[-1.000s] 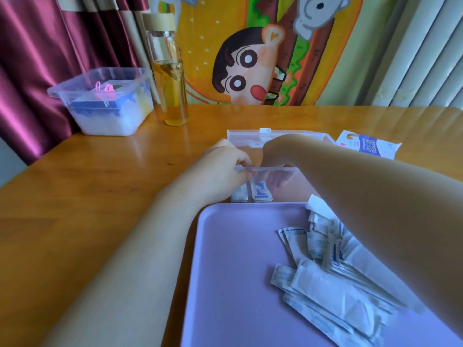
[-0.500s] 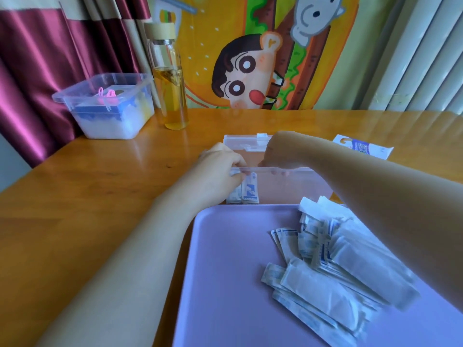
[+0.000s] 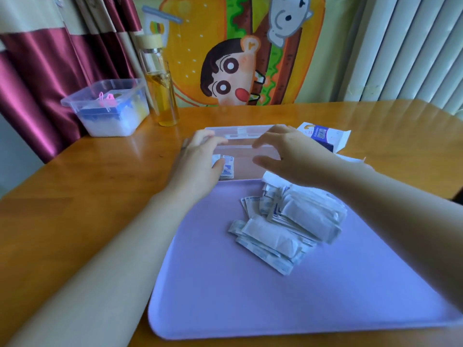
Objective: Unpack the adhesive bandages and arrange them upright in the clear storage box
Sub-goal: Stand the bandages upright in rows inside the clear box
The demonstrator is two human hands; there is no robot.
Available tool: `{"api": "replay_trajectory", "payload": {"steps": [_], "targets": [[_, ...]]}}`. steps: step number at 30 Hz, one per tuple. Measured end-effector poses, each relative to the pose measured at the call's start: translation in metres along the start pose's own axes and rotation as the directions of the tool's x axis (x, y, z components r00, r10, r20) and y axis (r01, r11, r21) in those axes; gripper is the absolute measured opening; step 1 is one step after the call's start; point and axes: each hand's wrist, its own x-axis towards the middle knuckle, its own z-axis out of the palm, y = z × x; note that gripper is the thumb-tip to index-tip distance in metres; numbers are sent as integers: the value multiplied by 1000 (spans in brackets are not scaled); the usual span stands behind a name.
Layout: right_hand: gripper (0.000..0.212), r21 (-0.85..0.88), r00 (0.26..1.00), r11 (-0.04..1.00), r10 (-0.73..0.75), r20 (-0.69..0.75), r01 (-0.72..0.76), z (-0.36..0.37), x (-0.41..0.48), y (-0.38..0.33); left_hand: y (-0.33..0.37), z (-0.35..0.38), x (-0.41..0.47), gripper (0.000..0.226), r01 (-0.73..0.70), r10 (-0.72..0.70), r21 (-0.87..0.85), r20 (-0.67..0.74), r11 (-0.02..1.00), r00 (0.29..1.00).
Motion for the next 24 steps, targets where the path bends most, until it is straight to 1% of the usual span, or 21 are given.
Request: {"api": "replay_trajectory", "payload": {"steps": [1, 2, 3, 5, 7, 8, 9, 10, 12, 15, 18, 20, 22, 24], "targets": [[30, 14, 1000, 1000, -15, 19, 15, -3, -13, -3, 7, 0, -9, 31, -55, 54, -40, -20, 998, 998], [24, 21, 998, 1000, -20, 63, 18, -4, -26, -5, 13, 0, -18, 26, -106, 106, -90, -9, 990, 994], [18, 20, 994, 1000, -19, 111, 17, -5, -39, -7, 19, 0, -29, 22, -146, 151, -127, 30, 981, 988], [12, -12, 985, 1000, -19, 173, 21, -4, -63, -10, 33, 3, -51, 18, -178, 200, -133, 173, 975, 965], [14, -39, 981, 999, -28, 194, 36, 2, -80, -12, 42, 9, -68, 23, -116, 173, -175, 359, 978, 917], [18, -20, 977, 1000, -18, 212, 23, 7, -85, -13, 43, 14, -73, 28, -77, 165, -215, 433, 974, 886], [24, 2, 972, 1000, -2, 237, 2, 13, -91, -15, 45, 16, -78, 31, -54, 162, -232, 477, 971, 864], [32, 4, 965, 1000, 8, 262, -10, 19, -96, -16, 46, 18, -82, 32, -50, 162, -233, 488, 971, 857], [46, -47, 960, 999, 17, 279, -4, 32, -102, -15, 44, 20, -85, 30, -57, 167, -237, 477, 970, 863], [55, -72, 974, 996, 73, 215, -58, 42, -104, -12, 43, 20, -91, 28, -56, 144, -202, 451, 978, 881], [48, 25, 977, 992, 115, 178, -121, 45, -106, -10, 44, 21, -100, 26, -24, 109, -210, 401, 977, 909], [39, 135, 979, 977, 144, 143, -164, 48, -111, -10, 42, 25, -108, 23, 61, 51, -293, 361, 954, 931], [34, 215, 981, 958, 180, 68, -190, 55, -117, -14, 39, 29, -113, 24, 193, -37, -435, 342, 880, 939], [32, 205, 984, 964, 178, -30, -168, 61, -123, -17, 40, 30, -114, 25, 251, -78, -514, 335, 820, 939]]}}
